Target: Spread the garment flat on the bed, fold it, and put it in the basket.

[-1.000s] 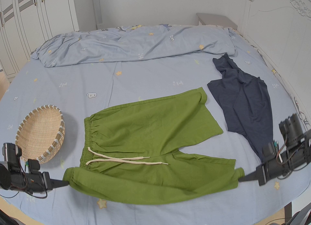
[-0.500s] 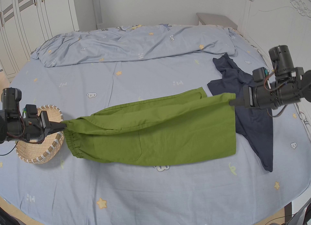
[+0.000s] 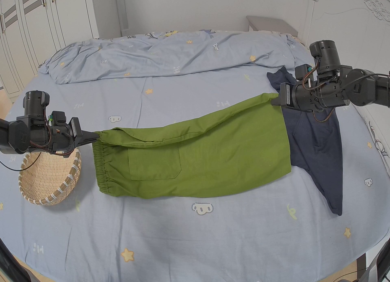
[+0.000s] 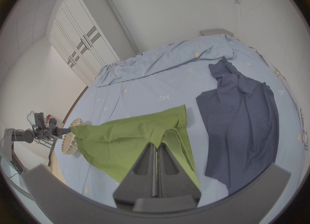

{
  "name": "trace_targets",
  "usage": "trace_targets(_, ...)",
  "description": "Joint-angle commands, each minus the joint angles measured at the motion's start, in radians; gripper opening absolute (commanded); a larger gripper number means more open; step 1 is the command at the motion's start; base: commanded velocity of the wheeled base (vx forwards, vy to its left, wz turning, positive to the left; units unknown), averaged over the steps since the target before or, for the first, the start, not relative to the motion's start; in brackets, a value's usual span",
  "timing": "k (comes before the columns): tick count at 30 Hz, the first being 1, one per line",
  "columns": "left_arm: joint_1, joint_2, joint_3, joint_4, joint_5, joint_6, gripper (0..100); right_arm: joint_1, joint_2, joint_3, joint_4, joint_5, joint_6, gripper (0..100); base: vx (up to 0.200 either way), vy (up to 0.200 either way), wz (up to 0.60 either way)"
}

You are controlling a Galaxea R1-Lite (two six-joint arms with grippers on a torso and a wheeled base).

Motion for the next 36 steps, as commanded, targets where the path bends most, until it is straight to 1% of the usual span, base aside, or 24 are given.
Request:
trace_targets(1,0.012,0.056,-0.033,-0.006,0.0,0.003,0,-0.004,0.064,-0.061,-0.006,-0.01,0.0,0,0.0,0.0,0.0)
trace_targets(2,0.016,0.062,-0.039,-0.006,0.001,0.003,0,-0.004,0.081,-0.084,-0.006,-0.037,-0.002,0,0.0,0.0,0.0)
trace_targets(3,0.016,0.065,-0.042,-0.006,0.0,0.003,0,-0.004,0.09,-0.095,-0.008,-0.051,-0.002,0,0.0,0.0,0.0)
trace_targets(5,0.017,0.068,-0.044,-0.006,0.0,0.003,0,-0.004,0.11,-0.113,-0.008,-0.06,-0.002,0,0.0,0.0,0.0)
trace_targets(11,0.017,0.07,-0.05,-0.007,0.001,0.003,0,-0.005,0.13,-0.115,-0.011,-0.062,-0.002,0,0.0,0.0,0.0)
trace_targets(14,0.022,0.071,-0.051,-0.009,0.001,0.003,0,-0.005,0.138,-0.115,-0.038,-0.06,-0.005,0,0.0,0.0,0.0)
trace_targets(15,0.031,0.076,-0.062,-0.009,0.001,0.005,0,-0.005,0.151,-0.116,-0.075,-0.062,-0.006,0,0.0,0.0,0.0)
trace_targets(17,0.032,0.076,-0.062,-0.009,0.001,0.005,0,-0.005,0.153,-0.116,-0.081,-0.062,-0.008,0,0.0,0.0,0.0)
trace_targets(18,0.039,0.077,-0.064,-0.009,0.001,0.003,0,-0.005,0.162,-0.12,-0.134,-0.062,-0.009,0,0.0,0.0,0.0)
trace_targets(19,0.042,0.076,-0.064,-0.009,0.001,0.005,0,-0.005,0.167,-0.123,-0.144,-0.062,-0.009,0,0.0,0.0,0.0)
trace_targets(36,0.034,0.116,-0.081,-0.016,0.001,0.017,0,-0.007,0.227,-0.123,-0.203,-0.062,-0.014,0,0.0,0.0,0.0)
